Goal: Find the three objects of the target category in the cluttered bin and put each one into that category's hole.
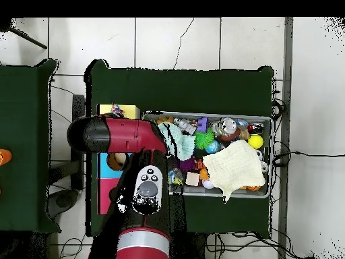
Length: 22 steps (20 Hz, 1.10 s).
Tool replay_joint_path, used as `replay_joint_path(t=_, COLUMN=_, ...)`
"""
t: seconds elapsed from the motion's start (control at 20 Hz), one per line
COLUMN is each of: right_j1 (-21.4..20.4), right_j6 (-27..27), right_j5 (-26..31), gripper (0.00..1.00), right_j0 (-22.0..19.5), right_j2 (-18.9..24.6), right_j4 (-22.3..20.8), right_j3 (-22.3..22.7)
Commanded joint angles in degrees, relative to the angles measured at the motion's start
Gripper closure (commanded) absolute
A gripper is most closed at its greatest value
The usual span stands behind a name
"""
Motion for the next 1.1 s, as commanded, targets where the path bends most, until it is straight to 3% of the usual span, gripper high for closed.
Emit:
replay_joint_path(t=0.05, right_j1=5.2, right_j6=14.25, right_j5=-2.82, gripper=1.0, right_j0=1.32, right_j2=1.69, right_j4=0.61, right_j3=8.98)
replay_joint_path(t=0.65, right_j1=14.72, right_j6=19.79, right_j5=-13.52, gripper=1.0, right_j0=3.2, right_j2=2.27, right_j4=7.31, right_j3=6.83)
replay_joint_path(t=1.1, right_j1=17.29, right_j6=19.17, right_j5=-16.25, gripper=1.0, right_j0=5.35, right_j2=-0.23, right_j4=10.66, right_j3=4.94)
